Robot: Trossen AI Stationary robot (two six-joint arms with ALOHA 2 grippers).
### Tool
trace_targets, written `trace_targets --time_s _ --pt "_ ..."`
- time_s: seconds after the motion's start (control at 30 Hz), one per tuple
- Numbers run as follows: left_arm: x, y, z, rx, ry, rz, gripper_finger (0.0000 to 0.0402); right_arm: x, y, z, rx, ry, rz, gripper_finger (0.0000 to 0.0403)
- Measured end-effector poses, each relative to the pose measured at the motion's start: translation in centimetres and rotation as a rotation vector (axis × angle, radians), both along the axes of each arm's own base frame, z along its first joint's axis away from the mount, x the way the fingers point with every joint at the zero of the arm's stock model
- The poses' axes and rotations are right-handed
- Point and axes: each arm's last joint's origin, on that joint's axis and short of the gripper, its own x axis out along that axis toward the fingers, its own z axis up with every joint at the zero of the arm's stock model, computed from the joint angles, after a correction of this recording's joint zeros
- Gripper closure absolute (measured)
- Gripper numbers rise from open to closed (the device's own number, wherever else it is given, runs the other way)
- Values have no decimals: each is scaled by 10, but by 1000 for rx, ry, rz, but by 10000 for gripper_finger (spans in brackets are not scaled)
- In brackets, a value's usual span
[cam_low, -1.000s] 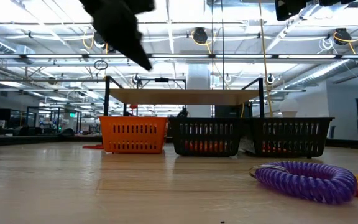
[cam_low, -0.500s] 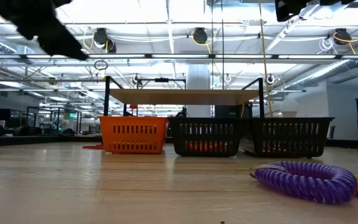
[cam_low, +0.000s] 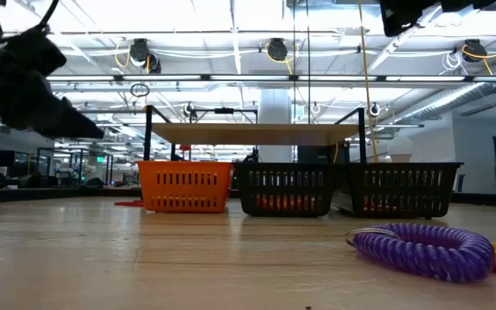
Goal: Pick & Place Office Desk Supplies
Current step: Put the red rubber band into the right black bin
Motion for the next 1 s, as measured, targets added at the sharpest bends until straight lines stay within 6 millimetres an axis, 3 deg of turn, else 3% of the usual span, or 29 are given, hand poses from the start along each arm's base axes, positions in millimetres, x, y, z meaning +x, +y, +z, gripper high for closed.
trace_targets --time_s 0.23,0.47,0.73,1.0 --pt "0 12 -7 -7 9 133 190 7 -6 -7 -21 22 -199 252" --pt "-4 31 -21 -21 140 305 190 19 -20 -19 2 74 -288 252" --pt "-4 40 -24 -40 182 345 190 32 -35 -32 -28 130 -366 252" --pt "1 42 -32 -34 231 365 190 39 -38 -41 -65 143 -378 252"
